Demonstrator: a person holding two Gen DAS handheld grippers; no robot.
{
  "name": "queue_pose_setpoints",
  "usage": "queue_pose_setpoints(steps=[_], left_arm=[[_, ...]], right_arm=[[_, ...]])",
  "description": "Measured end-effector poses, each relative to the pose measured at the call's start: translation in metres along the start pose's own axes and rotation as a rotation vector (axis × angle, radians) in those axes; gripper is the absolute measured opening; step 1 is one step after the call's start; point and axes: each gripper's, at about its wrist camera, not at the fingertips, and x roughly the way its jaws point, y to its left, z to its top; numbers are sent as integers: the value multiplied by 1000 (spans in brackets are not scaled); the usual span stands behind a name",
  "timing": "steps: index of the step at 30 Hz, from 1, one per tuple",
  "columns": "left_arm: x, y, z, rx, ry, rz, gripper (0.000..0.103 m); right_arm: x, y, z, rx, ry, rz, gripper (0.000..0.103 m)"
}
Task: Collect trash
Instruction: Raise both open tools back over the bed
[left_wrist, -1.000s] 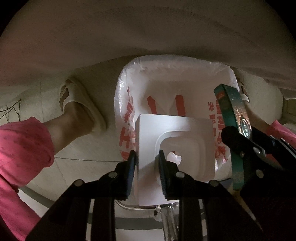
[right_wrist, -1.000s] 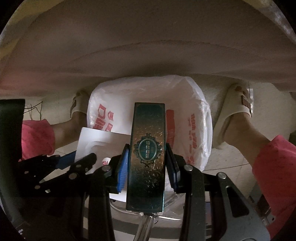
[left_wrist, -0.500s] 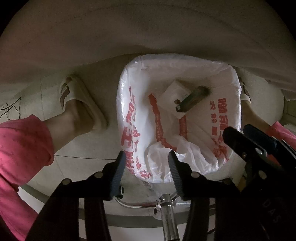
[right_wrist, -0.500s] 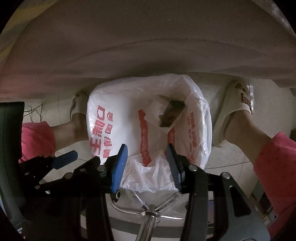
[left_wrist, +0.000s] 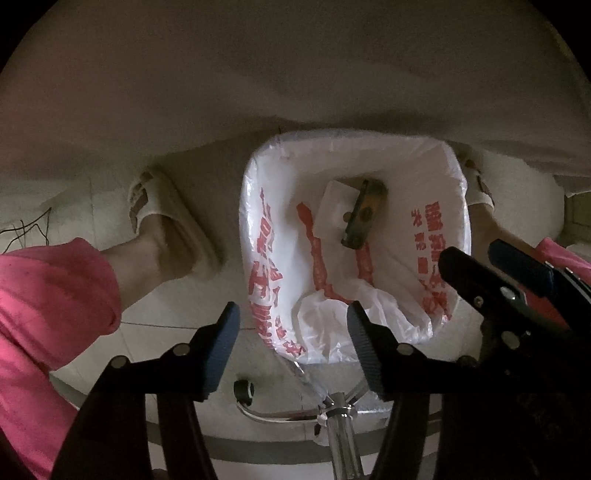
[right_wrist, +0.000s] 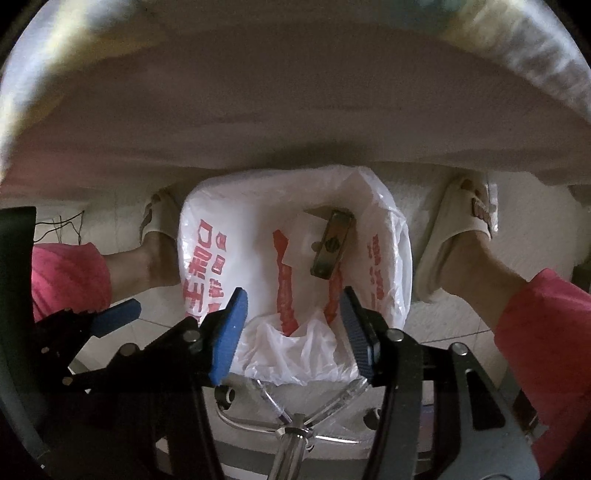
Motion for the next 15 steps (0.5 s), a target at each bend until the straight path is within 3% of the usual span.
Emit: queue_pose_setpoints(steps=[3, 5, 10, 15], left_arm=[[-21, 5, -9, -3, -65, 4, 64], [-36, 8, -13, -3, -103, -3, 70], [-88, 25, -24, 1, -198, -34, 77], [-147, 47, -28, 8, -243, -85, 82]], right_arm=[[-18, 4, -5, -13, -39, 21, 55], [-41, 7, -11, -27, -95, 45, 70], [-103, 21, -19, -113, -239, 65, 82], [-176, 39, -28, -269, -425, -10, 89]])
